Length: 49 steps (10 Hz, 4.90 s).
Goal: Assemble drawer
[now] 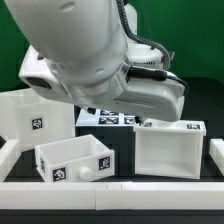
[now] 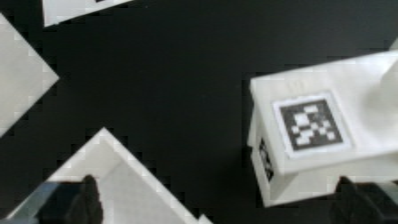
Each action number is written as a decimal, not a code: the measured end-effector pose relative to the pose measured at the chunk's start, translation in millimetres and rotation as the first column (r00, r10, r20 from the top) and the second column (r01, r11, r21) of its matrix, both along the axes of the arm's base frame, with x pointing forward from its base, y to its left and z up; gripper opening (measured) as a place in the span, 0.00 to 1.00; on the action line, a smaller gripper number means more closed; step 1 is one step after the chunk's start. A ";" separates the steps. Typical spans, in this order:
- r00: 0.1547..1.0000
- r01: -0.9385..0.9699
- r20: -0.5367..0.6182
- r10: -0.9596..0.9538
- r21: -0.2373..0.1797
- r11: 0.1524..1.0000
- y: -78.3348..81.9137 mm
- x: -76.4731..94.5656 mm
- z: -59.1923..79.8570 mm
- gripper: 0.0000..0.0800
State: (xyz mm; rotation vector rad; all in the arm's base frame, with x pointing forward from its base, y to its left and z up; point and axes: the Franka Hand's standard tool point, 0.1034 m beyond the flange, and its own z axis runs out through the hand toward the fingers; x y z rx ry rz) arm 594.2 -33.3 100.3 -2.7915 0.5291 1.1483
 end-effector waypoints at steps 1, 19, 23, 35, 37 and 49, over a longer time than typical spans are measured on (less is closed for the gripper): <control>0.999 -0.033 0.014 0.033 0.011 0.999 10.0 3.2 -3.3 0.81; 0.994 -0.089 -0.059 0.093 0.070 0.994 34.2 -24.7 -57.7 0.81; 0.994 -0.086 -0.066 0.091 0.070 0.994 32.1 -26.7 -60.1 0.66; 0.916 -0.151 0.379 0.130 0.026 0.988 35.1 -17.2 11.3 0.04; 0.845 -0.120 0.520 0.123 -0.040 0.992 33.1 -14.1 13.3 0.04; 0.628 0.000 0.766 0.136 -0.175 0.985 30.3 -85.1 -1.5 0.04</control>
Offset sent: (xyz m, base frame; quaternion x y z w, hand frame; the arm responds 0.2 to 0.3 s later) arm -0.0112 0.0389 -0.0173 -0.0401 0.0564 -0.0570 0.9960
